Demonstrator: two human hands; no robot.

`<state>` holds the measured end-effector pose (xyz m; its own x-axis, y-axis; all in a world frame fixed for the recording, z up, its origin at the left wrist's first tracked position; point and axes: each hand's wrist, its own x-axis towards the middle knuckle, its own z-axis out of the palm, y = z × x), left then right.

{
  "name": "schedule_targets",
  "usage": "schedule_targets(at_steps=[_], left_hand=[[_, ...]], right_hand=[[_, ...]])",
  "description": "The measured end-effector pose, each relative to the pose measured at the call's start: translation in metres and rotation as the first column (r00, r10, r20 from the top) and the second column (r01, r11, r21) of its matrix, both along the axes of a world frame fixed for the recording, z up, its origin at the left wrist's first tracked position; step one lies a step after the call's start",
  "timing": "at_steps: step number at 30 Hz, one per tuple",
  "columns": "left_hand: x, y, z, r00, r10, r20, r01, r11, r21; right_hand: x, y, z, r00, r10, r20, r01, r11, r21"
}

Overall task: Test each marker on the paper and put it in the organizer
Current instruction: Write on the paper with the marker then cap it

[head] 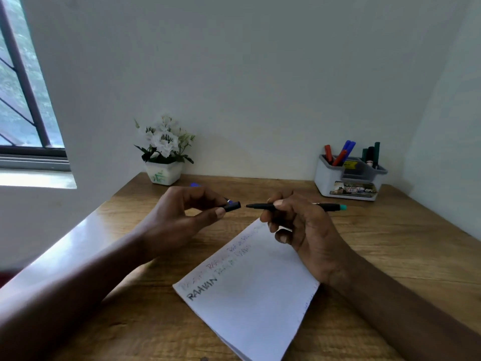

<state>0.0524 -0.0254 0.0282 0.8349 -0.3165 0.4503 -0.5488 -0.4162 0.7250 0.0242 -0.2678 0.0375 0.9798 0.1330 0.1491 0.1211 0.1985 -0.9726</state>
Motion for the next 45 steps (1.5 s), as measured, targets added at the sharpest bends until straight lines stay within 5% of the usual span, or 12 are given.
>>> schedule_targets(at_steps=[19, 31, 36, 45], left_hand=[[0.000, 0.004, -0.004, 0.968, -0.198, -0.153, 0.172, 0.971, -0.168], [-0.008, -0.007, -0.003, 0.940, -0.293, -0.177, 0.249, 0.939, -0.236], [-0.007, -0.010, -0.009, 0.928, -0.303, -0.216, 0.221, 0.916, -0.335], [-0.008, -0.016, -0.004, 0.962, -0.211, -0.171, 0.174, 0.962, -0.209]], right_hand=[[0.001, 0.001, -0.005, 1.000, -0.015, 0.016, 0.016, 0.997, -0.071], [-0.003, 0.007, -0.007, 0.983, 0.086, 0.162, -0.059, 0.984, -0.165], [-0.002, 0.012, -0.016, 0.982, 0.045, 0.185, -0.030, 0.996, -0.081], [-0.003, 0.019, -0.011, 0.978, 0.125, 0.167, -0.094, 0.979, -0.180]])
